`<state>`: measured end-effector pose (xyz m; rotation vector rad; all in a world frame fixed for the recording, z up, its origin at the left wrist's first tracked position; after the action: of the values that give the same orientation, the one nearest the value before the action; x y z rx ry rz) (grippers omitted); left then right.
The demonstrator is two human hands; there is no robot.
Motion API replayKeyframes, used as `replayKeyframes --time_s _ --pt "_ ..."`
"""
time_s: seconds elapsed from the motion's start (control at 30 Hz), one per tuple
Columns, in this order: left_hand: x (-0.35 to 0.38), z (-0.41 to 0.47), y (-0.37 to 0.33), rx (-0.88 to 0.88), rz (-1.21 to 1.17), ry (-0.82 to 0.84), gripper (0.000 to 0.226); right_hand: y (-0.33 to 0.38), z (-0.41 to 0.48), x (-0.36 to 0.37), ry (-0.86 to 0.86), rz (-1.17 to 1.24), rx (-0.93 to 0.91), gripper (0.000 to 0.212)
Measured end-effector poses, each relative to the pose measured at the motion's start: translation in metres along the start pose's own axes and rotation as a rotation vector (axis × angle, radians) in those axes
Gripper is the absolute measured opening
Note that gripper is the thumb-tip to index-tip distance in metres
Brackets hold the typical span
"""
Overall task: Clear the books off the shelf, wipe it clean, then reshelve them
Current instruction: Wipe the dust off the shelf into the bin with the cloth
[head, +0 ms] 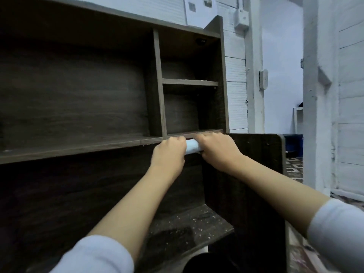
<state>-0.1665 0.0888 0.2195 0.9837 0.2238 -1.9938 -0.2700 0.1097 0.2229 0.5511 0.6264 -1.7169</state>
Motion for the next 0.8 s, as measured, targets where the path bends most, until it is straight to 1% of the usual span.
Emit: replayKeyframes --time_s 0.13,0.27,0.4,0.47,0.57,0.7,0.8 --pt "-0.023 -0.036 -0.010 0.040 -0.023 0.036 0.031 0.014 -0.035 -0.028 0.032 -0.012 -0.026 0.029" --pt "-0.030 -0.078 -0.019 0.076 -0.074 0.046 0.030 0.028 -0.078 -0.045 0.046 -0.017 -0.078 0.028" --pt "-0.020 -0.117 -0.024 0.072 -0.152 0.079 0.027 0.042 -0.110 -0.042 0.140 -0.041 -0.126 0.028" --pt "-0.014 -0.135 -0.026 0.059 -0.185 0.125 0.026 0.049 -0.124 -0.036 0.208 -0.056 -0.122 0.028" --pt "-0.003 -0.153 -0.027 0.027 -0.222 0.172 0.025 0.055 -0.142 -0.026 0.298 -0.051 -0.094 0.029" --pt "0.015 -0.172 -0.039 0.047 -0.257 0.222 0.026 0.052 -0.169 -0.010 0.414 -0.032 -0.023 0.029" --pt "0.030 -0.180 -0.049 0.041 -0.285 0.279 0.027 0.044 -0.187 0.003 0.474 0.049 0.048 0.024"
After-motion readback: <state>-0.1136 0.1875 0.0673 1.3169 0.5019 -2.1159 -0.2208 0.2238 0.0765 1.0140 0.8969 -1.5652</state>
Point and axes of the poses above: each hand's wrist, its own z-axis towards the middle knuckle, its own x-axis out of the palm, y = z × x, the point moved 6 cm from there along z, towards the middle knuckle, and after that the axes turned 8 degrees about x, right-handed, at the moved point
